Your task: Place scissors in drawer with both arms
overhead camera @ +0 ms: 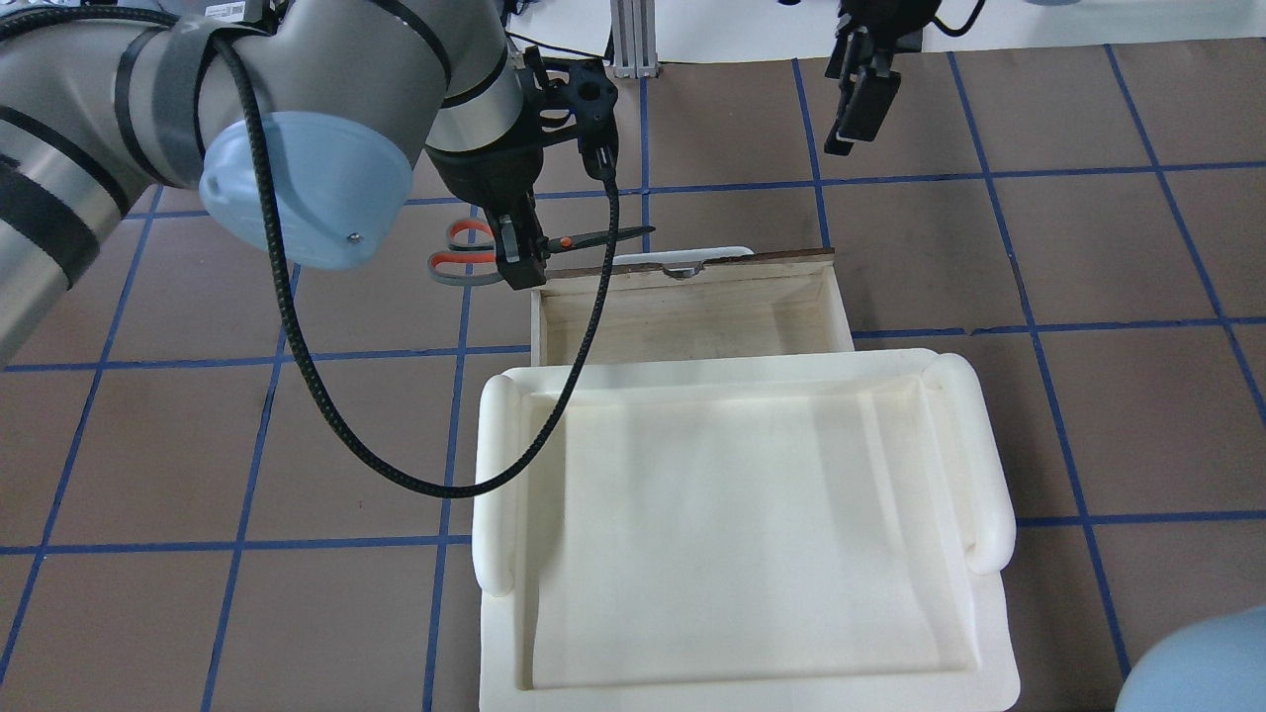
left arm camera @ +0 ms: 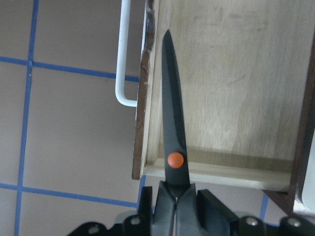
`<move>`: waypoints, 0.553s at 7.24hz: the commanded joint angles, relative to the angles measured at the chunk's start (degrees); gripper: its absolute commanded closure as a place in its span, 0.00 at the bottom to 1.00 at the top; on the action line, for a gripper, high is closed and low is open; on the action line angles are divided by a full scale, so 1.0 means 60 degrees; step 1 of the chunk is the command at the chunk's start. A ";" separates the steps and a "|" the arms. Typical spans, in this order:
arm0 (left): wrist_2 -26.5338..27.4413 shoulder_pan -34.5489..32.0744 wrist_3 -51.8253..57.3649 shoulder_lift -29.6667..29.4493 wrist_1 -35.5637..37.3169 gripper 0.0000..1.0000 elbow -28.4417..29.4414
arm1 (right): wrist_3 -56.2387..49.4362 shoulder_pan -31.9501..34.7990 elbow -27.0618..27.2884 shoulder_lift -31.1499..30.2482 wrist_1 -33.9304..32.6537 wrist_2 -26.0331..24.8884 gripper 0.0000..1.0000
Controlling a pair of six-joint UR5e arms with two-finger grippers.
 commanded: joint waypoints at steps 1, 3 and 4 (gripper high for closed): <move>-0.0195 -0.0513 -0.0219 -0.0508 0.0065 0.97 0.0115 | 0.0067 -0.1084 0.0066 -0.0878 0.1567 -0.0129 0.00; -0.0122 -0.1013 -0.0850 -0.1153 0.0080 0.97 0.0568 | 0.0502 -0.1994 0.0109 -0.1128 0.1911 -0.0129 0.00; -0.0223 -0.1130 -0.0952 -0.1315 0.0080 0.97 0.0614 | 0.1928 -0.1983 0.0240 -0.1245 0.1913 -0.0187 0.00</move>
